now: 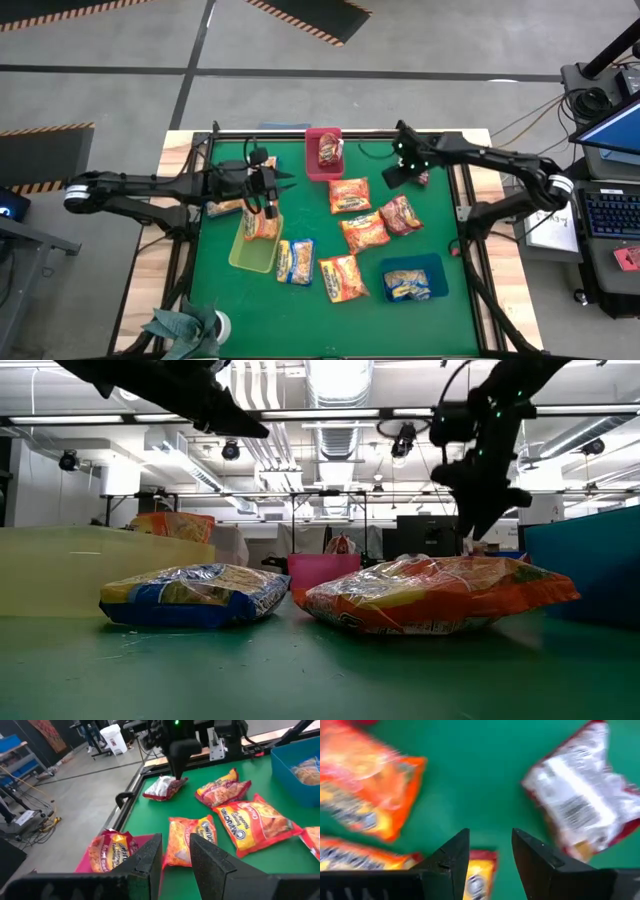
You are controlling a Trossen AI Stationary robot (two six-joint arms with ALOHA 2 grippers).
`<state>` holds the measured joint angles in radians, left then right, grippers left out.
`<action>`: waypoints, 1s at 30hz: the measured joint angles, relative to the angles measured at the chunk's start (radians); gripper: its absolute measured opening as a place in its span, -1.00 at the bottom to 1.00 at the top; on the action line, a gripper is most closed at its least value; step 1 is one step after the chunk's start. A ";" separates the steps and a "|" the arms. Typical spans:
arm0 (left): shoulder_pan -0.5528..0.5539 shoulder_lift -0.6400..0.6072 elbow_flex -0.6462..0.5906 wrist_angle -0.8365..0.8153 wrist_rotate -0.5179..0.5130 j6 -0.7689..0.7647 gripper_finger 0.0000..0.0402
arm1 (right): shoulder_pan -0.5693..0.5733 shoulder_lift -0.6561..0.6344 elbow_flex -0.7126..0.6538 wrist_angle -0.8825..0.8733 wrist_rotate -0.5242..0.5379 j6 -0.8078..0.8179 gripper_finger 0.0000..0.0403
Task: Sort Maruchan noodles
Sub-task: Put the noodle pack into the red bin
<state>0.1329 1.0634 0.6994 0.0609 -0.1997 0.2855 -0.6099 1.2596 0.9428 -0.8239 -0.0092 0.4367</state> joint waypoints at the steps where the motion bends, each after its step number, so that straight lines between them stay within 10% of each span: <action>1: 0.004 0.000 0.005 0.000 0.000 0.006 -0.59 | -0.022 0.010 0.000 0.001 0.012 -0.017 -0.32; 7: 0.032 -0.001 0.024 0.017 -0.001 0.086 -0.59 | -0.100 0.065 0.000 0.001 0.184 -0.076 -0.32; 30: 0.062 -0.001 0.021 0.018 -0.002 0.072 -0.59 | -0.113 0.364 0.003 0.048 0.216 -0.127 -0.45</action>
<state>0.1945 1.0622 0.7204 0.0788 -0.2012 0.3576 -0.7227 1.6232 0.9463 -0.7756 0.2069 0.3095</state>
